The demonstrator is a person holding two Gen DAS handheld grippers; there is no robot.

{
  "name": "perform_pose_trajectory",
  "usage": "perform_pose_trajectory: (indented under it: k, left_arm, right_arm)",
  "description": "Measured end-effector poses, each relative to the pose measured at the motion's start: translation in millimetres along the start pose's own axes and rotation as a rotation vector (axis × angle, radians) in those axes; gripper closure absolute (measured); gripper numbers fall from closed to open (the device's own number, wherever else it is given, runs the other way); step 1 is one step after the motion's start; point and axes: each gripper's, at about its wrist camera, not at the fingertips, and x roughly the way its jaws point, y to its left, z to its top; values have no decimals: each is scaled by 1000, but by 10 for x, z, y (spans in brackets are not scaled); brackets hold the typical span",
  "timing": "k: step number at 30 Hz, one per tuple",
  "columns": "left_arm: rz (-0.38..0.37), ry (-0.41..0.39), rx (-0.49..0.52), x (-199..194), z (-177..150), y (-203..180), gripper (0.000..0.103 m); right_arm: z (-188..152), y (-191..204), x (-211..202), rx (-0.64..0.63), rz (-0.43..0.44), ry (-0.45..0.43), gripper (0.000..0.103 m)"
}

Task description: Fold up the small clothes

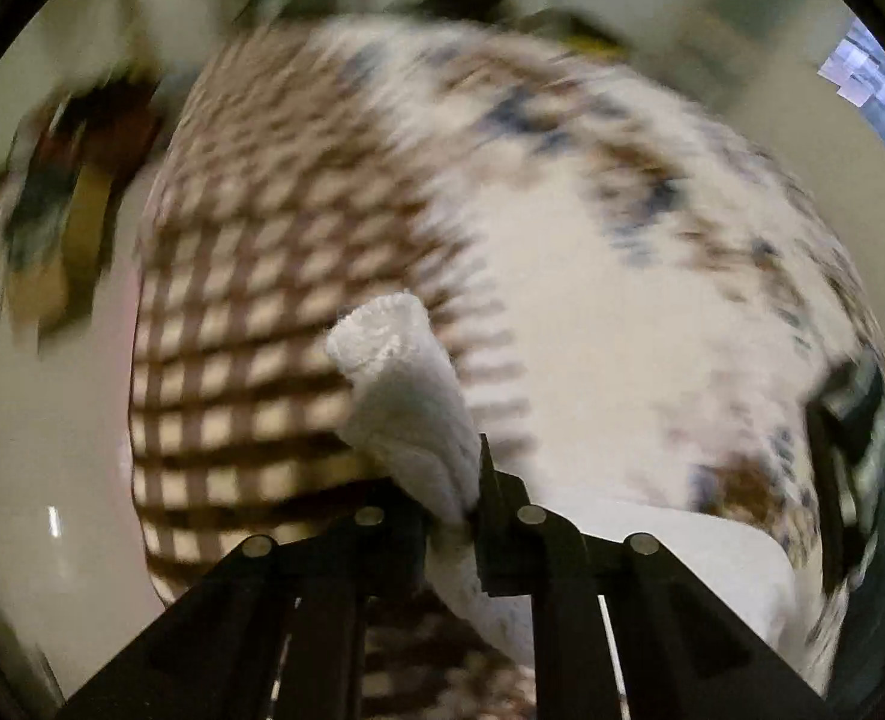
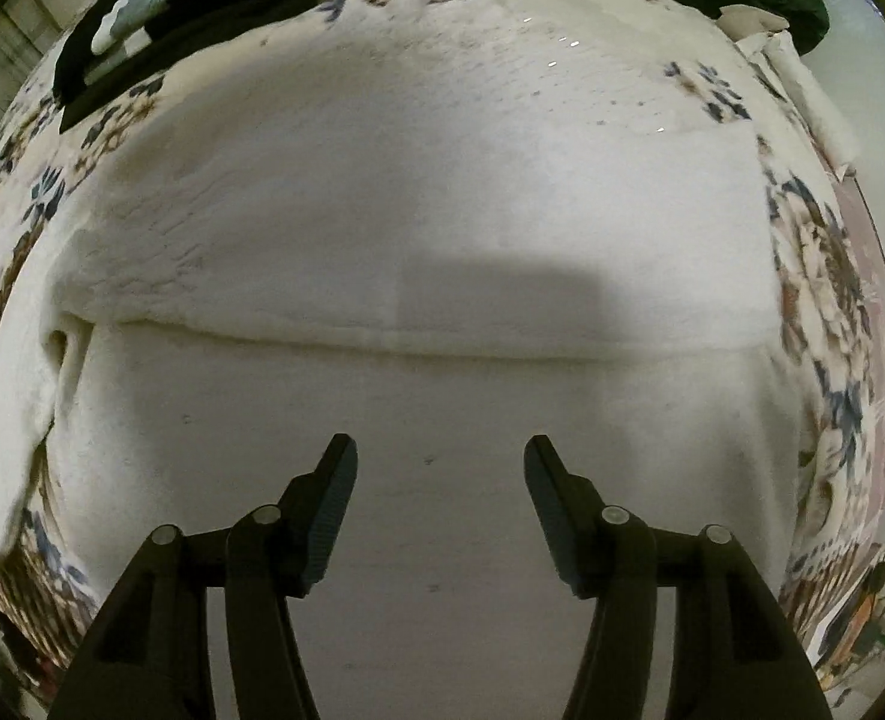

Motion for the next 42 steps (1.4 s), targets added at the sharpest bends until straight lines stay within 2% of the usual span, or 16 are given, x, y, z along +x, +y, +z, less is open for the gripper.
perform_pose_trajectory:
  k: [4,6,9,13,16,19,22,23,26,28,29,34,38,40,41,42]
  left_arm:
    - [-140,-129,307,-648,-130,-1039,94]
    - [-227,-138,417,-850,-310,-1518,94]
    - [-385,-114,620,-1182,-928,-2366,94]
    - [-577,51,874,-1385,-2166,-3392,93]
    - [-644,146,1039,-1403,-3062,-3848,93]
    - [-663,261,1169,-1328,-3807,-4094,93]
    - [-660,378,1224,-1251,-4264,-4204,89]
    - [-641,416,1243,-1223,-4366,-4209,81]
    - [-653,430,1210,-1270,-4228,-4088,59]
    - [-629,370,1153,-1312,-3827,-3937,32]
    - [-601,326,1129,-1300,-3593,-3870,12]
    - [-374,98,1067,-986,-2645,-3511,9]
    - [-186,52,1019,-404,-2114,-3320,9]
    - [-136,60,1014,-159,-2022,-3258,9]
    - [-129,78,1009,-36,-1973,-3235,9]
    - [-118,83,1005,36,-1935,-3205,9]
  right_arm:
    - [8,-372,-56,55,34,-39,25]
    - [4,-589,-55,94,51,-45,21]
    - [-28,-936,-24,182,70,-41,21]
    - [-148,-1520,7,295,63,-34,21]
    - [-280,-1941,20,360,37,-26,21]
    - [-408,-2317,60,414,21,-10,21]
    - [-501,-2628,60,455,22,5,21]
    - [-522,-2730,49,469,32,8,21]
    - [-519,-2961,-23,488,75,15,21]
    - [-411,-3028,-136,493,137,7,21]
    - [-350,-3035,-181,490,163,-2,21]
    - [239,-2772,-283,441,346,-61,21]
    - [743,-2366,88,388,302,-35,21]
    - [919,-2236,302,367,250,-5,37]
    - [998,-2141,425,341,236,20,81]
    - [1044,-2098,487,324,186,36,92]
